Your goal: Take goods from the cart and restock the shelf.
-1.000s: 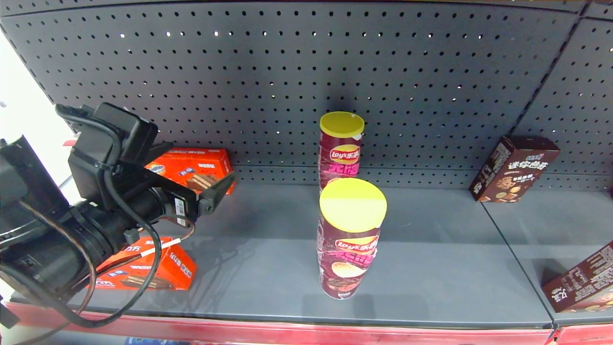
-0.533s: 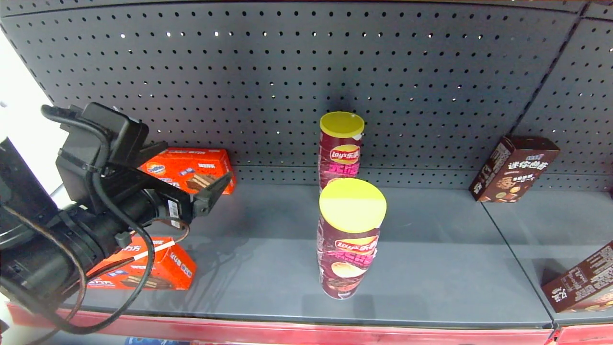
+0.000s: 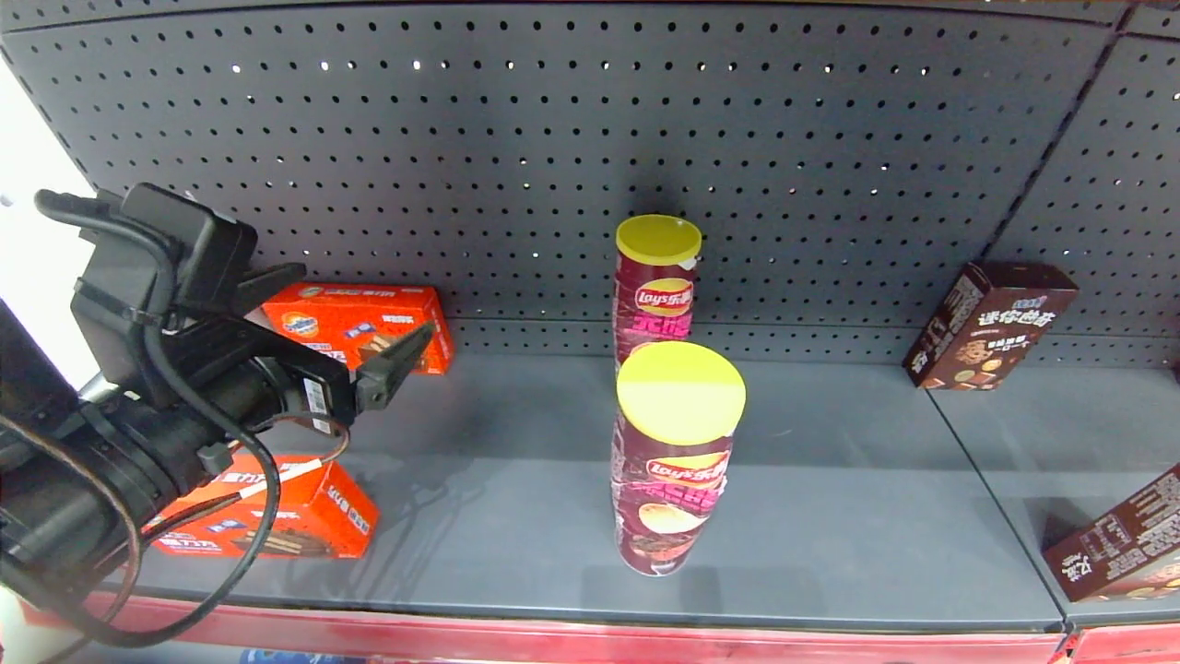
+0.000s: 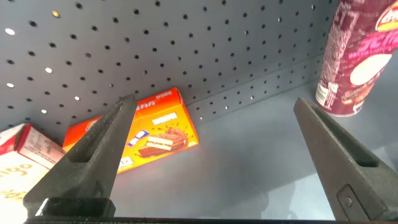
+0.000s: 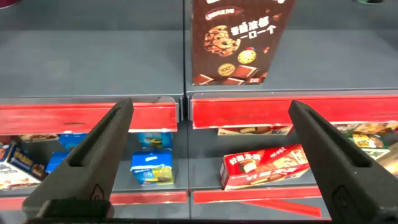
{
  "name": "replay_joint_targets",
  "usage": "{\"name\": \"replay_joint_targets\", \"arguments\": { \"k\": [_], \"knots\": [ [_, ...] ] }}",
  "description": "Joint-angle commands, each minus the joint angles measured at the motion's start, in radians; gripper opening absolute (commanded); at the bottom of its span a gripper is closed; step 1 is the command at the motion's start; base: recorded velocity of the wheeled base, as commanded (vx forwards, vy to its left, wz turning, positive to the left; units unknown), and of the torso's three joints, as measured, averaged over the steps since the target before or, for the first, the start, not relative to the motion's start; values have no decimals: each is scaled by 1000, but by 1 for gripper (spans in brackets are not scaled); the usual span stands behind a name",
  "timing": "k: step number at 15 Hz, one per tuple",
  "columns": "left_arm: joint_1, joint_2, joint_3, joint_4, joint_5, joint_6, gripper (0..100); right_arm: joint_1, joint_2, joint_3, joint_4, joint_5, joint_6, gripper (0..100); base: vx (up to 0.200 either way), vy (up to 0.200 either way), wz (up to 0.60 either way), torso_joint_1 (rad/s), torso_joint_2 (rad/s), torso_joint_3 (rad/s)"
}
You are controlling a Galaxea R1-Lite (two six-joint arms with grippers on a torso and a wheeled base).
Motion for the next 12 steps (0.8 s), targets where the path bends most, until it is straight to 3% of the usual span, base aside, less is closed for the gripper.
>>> {"name": "replay_joint_targets", "arguments": {
  "k": [1,5,7,9,10,11,12],
  "knots": [
    [4,-28,16,5,2,-1,100,1,-10,3,1,0,-2,100,0,0,0,0,0,0],
    [-9,-181,135,9,-3,0,100,0,-10,3,1,0,-2,100,0,0,0,0,0,0],
    [-19,-304,246,23,-6,-3,100,0,-10,3,1,0,-2,100,0,0,0,0,0,0],
    [14,-465,448,71,-1,-26,100,0,-10,3,1,0,-2,100,0,0,0,0,0,0],
    [11,-529,490,107,-3,-32,100,0,-10,3,1,0,-2,100,0,0,0,0,0,0],
    [4,-609,531,222,-1,-34,100,0,-10,3,1,0,-2,100,0,0,0,0,0,0],
    [4,-609,531,222,-1,-34,100,0,-10,3,1,0,-2,100,0,0,0,0,0,0]
  ]
}}
